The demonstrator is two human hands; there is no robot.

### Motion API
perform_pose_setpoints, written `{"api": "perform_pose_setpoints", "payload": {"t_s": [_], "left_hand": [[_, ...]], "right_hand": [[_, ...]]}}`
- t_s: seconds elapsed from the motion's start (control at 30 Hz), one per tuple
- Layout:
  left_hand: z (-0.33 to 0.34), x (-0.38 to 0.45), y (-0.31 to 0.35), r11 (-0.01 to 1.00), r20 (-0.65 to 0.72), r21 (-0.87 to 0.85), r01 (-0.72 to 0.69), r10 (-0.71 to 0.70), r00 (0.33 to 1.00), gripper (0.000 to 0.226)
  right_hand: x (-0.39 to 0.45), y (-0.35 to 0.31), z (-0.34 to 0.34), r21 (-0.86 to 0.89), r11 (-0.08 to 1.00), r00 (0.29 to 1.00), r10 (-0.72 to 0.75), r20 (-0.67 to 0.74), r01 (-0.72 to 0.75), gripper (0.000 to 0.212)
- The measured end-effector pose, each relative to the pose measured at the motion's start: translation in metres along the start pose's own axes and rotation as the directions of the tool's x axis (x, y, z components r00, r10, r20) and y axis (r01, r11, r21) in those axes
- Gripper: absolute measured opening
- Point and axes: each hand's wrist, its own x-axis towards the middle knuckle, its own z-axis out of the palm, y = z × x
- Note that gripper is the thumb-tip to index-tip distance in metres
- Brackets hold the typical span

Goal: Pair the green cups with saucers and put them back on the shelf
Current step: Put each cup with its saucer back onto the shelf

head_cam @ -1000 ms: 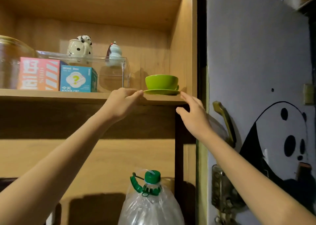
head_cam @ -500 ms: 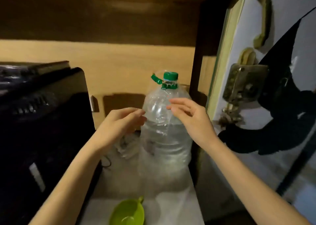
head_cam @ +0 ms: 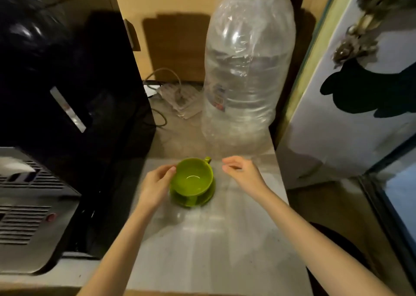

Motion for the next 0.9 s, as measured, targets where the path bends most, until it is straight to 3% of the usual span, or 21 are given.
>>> {"api": "perform_pose_setpoints", "payload": {"t_s": [0.3,0.43,0.63,0.77,0.9], "left_hand": [[0.01,0.006,-0.062,0.958,-0.106,-0.007,0.286,-0.285,0.953,0.03],[0.01,0.013,-0.068,0.951,-0.092,-0.025,0.307,-0.308,0.947,0.019],[0.009,0.03,-0.073,0.943,0.007,-0.015,0.334,-0.334,0.943,0.014],[0.012,0.036,-0.07,0.935,-0.016,0.005,0.354,-0.354,0.935,0.01],[0.014,0.041,-0.066,0.915,0.043,-0.004,0.402,-0.402,0.915,0.012]], "right_hand": [[0.017,0.038,0.043,-0.021,0.962,0.961,0.271,0.053,-0.271,0.036],[0.023,0.043,0.052,0.01,0.932,0.932,0.361,0.028,-0.362,0.028],[0.027,0.039,0.06,-0.027,0.919,0.919,0.394,0.02,-0.394,0.015],[0.029,0.04,0.059,-0.155,0.922,0.934,0.356,-0.015,-0.354,0.018],[0.026,0.044,0.051,-0.153,0.932,0.945,0.324,-0.049,-0.327,0.018]]}}
